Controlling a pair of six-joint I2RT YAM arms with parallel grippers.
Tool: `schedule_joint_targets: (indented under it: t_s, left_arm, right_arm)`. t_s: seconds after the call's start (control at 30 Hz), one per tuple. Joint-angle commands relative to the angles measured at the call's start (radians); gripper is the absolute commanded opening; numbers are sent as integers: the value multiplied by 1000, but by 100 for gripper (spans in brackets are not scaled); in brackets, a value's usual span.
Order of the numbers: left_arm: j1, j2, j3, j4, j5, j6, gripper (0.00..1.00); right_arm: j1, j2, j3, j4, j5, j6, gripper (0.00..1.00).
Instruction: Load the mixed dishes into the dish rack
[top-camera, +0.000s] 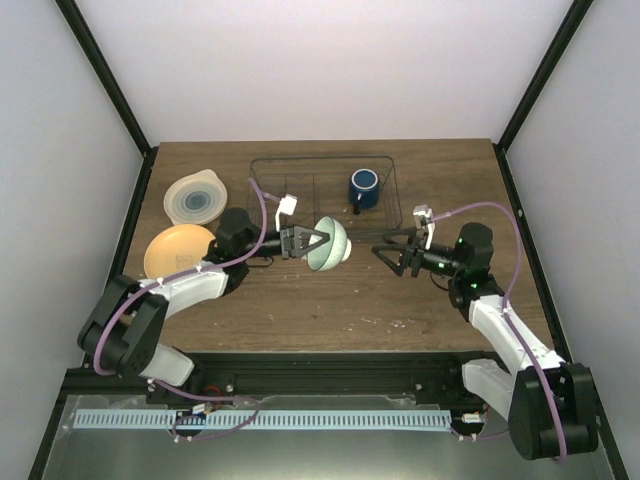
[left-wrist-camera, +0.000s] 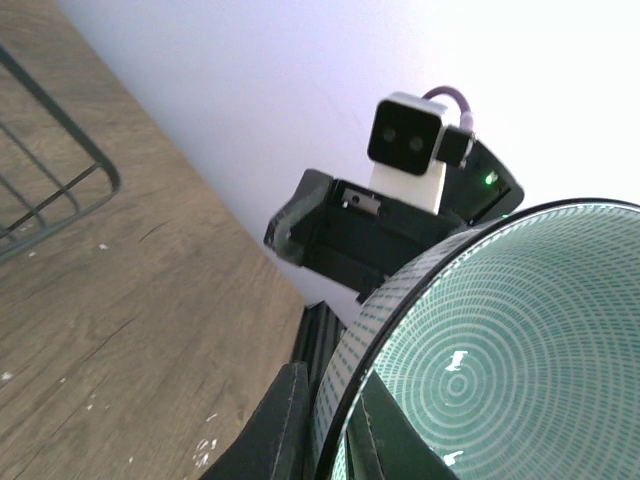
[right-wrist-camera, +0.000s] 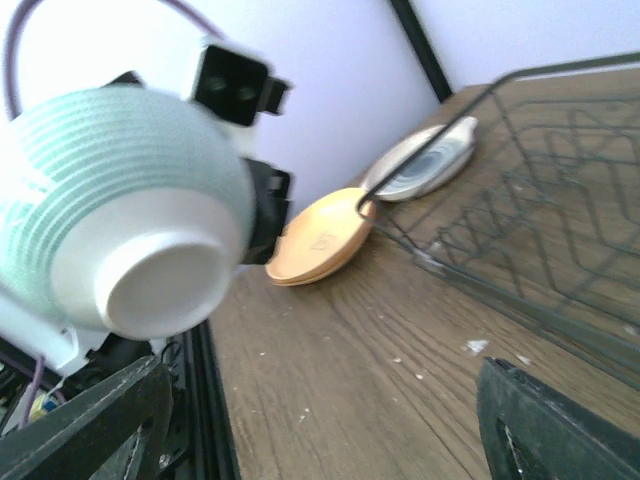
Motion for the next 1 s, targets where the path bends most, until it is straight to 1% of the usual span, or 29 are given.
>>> schedule_joint_targets:
  t_s: [0.0, 0.07, 0.3, 0.63, 0.83, 0.97]
  left_arm:
    - [-8, 58, -7, 354, 33, -173, 0]
    - [-14, 85, -5, 398, 26, -194, 0]
    - [-50, 122, 9, 391, 3, -175, 0]
    - [-90, 168, 34, 417, -23, -185, 0]
    - [-90, 204, 49, 509, -29, -255, 0]
    - [-91, 224, 50, 573, -35, -300, 0]
  right_arm:
    - [69, -10, -48, 274, -67, 106, 84]
    - [98, 5, -63, 351, -71, 136, 84]
    - [178, 32, -60, 434, -54, 146, 84]
    - [195, 58, -57, 474, -53, 157, 84]
    - [202, 74, -71, 502, -53, 157, 84]
    - [203, 95, -95, 589, -58, 194, 84]
